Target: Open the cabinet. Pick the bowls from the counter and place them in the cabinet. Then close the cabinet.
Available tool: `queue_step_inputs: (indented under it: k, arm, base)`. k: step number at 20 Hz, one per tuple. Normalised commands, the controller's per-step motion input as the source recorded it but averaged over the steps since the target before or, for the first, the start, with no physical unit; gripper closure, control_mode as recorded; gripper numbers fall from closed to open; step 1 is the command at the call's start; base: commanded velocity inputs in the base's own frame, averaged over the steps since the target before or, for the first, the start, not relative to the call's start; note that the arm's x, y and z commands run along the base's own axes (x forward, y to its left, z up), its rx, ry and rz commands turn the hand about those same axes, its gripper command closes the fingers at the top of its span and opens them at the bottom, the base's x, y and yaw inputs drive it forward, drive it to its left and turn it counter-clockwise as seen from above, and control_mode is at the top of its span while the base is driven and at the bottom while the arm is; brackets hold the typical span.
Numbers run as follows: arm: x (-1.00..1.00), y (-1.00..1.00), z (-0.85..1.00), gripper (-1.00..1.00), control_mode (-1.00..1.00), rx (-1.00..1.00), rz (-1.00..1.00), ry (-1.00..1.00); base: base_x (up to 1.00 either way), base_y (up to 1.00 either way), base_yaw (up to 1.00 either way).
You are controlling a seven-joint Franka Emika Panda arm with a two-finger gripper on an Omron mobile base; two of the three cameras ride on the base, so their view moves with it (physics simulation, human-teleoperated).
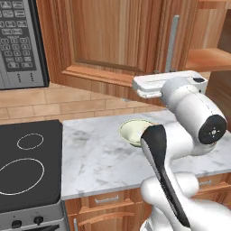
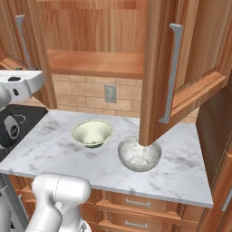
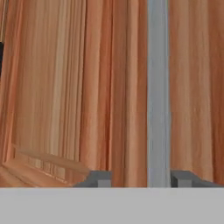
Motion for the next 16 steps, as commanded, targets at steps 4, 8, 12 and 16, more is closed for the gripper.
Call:
queue_step_inputs:
  k: [4,8,12,16]
  arm:
    - [-1.00,1.00,-0.11,1.00,-1.00,0.00,-0.15,-0.01]
    - [-1.00,1.00,0.00,1.00,-1.00,0.00,-0.17,0.06]
    - [-0.73,0.40,0.02,1.00,-1.00,0.02,-0.15,0.14]
    - [-0.56,-0.50,0.10,-1.00,-1.00,0.09,-0.07,0.04]
  base:
    - [0.00,0.00,0.00]
    - [0.00,0.00,0.00]
    - [0.00,0.00,0.00]
    - [0.00,0.00,0.00]
